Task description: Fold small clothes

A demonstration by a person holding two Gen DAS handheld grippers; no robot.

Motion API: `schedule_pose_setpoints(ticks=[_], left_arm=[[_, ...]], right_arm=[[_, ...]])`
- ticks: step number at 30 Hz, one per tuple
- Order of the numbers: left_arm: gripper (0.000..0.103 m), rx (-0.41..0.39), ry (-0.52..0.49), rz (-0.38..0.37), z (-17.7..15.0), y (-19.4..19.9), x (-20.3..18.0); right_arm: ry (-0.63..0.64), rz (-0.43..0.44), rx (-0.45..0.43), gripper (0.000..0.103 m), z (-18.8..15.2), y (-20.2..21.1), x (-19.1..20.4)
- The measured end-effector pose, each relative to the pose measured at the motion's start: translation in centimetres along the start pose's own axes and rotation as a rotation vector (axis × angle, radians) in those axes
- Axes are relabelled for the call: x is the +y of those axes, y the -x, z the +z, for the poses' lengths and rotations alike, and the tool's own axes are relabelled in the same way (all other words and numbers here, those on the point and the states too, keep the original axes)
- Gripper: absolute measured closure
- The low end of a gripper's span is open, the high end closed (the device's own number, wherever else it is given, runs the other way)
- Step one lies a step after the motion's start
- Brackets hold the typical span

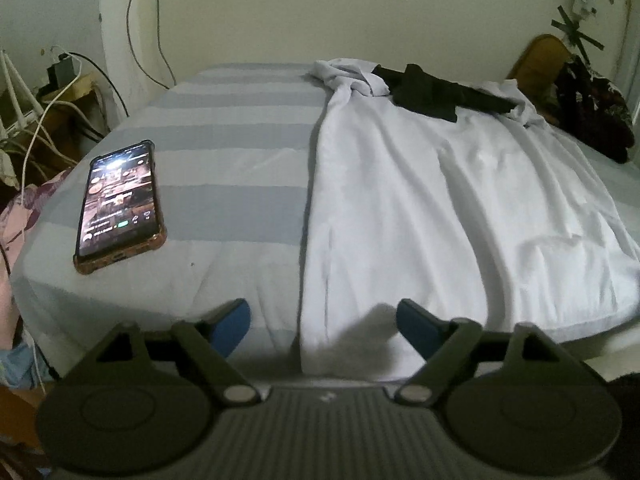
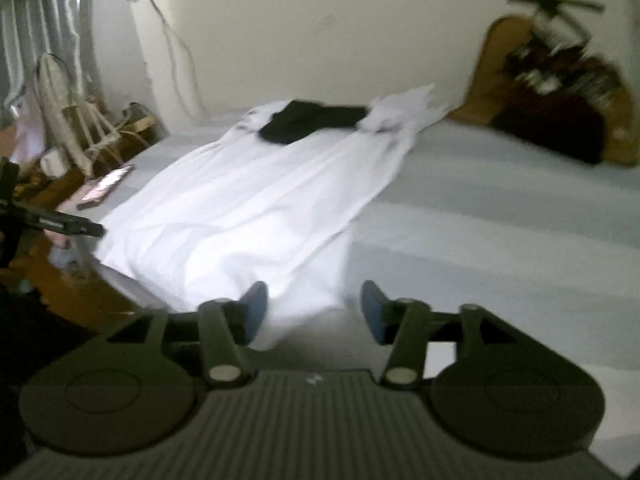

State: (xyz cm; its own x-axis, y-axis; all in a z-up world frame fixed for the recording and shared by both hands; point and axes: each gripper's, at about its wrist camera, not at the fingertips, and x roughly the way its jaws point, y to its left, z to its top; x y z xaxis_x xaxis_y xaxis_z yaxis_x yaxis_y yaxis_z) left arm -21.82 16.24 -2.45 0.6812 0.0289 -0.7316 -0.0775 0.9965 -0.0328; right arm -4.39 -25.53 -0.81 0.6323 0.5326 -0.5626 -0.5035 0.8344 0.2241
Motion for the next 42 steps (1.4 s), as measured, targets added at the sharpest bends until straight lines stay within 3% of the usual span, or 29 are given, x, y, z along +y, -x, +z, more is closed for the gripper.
schedule_pose_setpoints(ticks=[2, 3, 4, 5, 7, 10, 14, 16, 18, 21, 23, 24, 25, 27, 29, 30, 32, 33, 35, 36, 37, 39, 40, 41, 42], left_arm=[[0.08, -0.016, -0.04, 0.037, 0.0, 0.4, -0.6], [0.097, -0.006, -0.036, 0.009, 0.2, 0.6, -0.7], [0.098, 0.012, -0.027, -0.001, 0.3, 0.9, -0.8], [0.098, 0.02, -0.037, 0.001, 0.3, 1.3, -0.9], [0.098, 0.02, -0.025, -0.031, 0.6, 2.2, -0.5], [0.098, -0.003, 0.101, -0.09, 2.1, 3.9, 1.9], [0.098, -0.061, 0.289, -0.191, 4.8, 4.9, 5.6], [0.098, -0.083, 0.326, -0.229, 6.8, 4.6, 6.4], [0.098, -0.106, 0.336, -0.259, 9.5, 3.8, 6.4], [0.097, -0.148, 0.246, -0.203, 15.4, 1.3, 4.4], [0.089, -0.147, 0.234, -0.151, 20.2, -2.5, 2.8], [0.08, -0.142, 0.229, -0.125, 22.1, -4.6, 2.0], [0.057, -0.134, 0.22, -0.096, 23.6, -6.6, 1.4], [0.055, -0.092, 0.238, -0.001, 24.7, -9.9, 0.8], [0.048, -0.042, 0.241, -0.015, 23.9, -11.2, 0.9], [0.043, -0.046, 0.235, -0.045, 22.7, -11.3, 1.2], [0.023, -0.047, 0.217, -0.038, 20.7, -11.3, 1.7], [0.021, -0.041, 0.207, -0.035, 19.8, -11.4, 2.0], [0.022, 0.001, 0.203, -0.05, 18.6, -12.0, 2.5], [0.024, 0.027, 0.208, -0.056, 18.2, -12.4, 2.5], [0.033, 0.048, 0.207, -0.064, 17.8, -12.9, 2.2], [0.071, 0.069, 0.185, -0.063, 17.5, -13.5, 1.5], [0.096, 0.087, 0.159, -0.045, 17.3, -14.0, 1.1], [0.097, 0.089, 0.132, -0.019, 17.1, -14.1, 0.8], [0.097, 0.076, 0.098, 0.006, 17.0, -14.2, 0.4]], right_arm=[[0.01, 0.015, 0.032, 0.035, -0.3, -1.3, 0.6], [0.026, 0.009, 0.057, 0.054, -0.3, -2.1, 1.0], [0.037, 0.012, 0.088, 0.069, -0.3, -2.7, 1.3], [0.053, 0.012, 0.093, 0.093, -0.3, -3.2, 1.6], [0.059, 0.061, 0.108, 0.094, -1.0, -2.0, 2.4], [0.034, 0.152, 0.09, 0.095, -0.7, -0.2, 2.6], [-0.067, 0.246, 0.007, 0.095, 1.0, 2.6, 0.4], [-0.127, 0.26, -0.058, 0.095, 2.4, 3.3, -1.4], [-0.169, 0.263, -0.112, 0.095, 4.1, 3.2, -2.9], [-0.191, 0.233, -0.149, 0.095, 7.3, 2.1, -4.6], [-0.204, 0.206, -0.162, 0.094, 10.0, -0.3, -5.8], [-0.233, 0.184, -0.169, 0.091, 11.6, -1.9, -6.6], [-0.264, 0.156, -0.178, 0.09, 12.9, -3.8, -7.3], [-0.262, 0.016, -0.176, 0.052, 14.7, -6.8, -8.8], [-0.261, -0.158, -0.126, 0.051, 14.9, -8.8, -9.1], [-0.249, -0.146, -0.112, 0.052, 14.3, -8.5, -9.1], [-0.207, -0.076, -0.125, 0.045, 12.2, -7.1, -8.5], [-0.192, -0.075, -0.121, 0.039, 11.2, -6.5, -8.3], [-0.175, -0.076, -0.097, 0.037, 9.2, -6.0, -7.8], [-0.175, -0.073, -0.081, 0.037, 8.6, -6.2, -7.7], [-0.18, -0.068, -0.065, 0.037, 8.1, -6.4, -7.6], [-0.2, -0.055, -0.047, 0.043, 7.8, -7.3, -7.5], [-0.2, -0.047, -0.032, 0.056, 7.7, -7.8, -7.4], [-0.187, -0.049, -0.016, 0.101, 8.0, -8.7, -7.1], [-0.165, -0.073, 0.005, 0.1, 8.3, -9.3, -6.9]])
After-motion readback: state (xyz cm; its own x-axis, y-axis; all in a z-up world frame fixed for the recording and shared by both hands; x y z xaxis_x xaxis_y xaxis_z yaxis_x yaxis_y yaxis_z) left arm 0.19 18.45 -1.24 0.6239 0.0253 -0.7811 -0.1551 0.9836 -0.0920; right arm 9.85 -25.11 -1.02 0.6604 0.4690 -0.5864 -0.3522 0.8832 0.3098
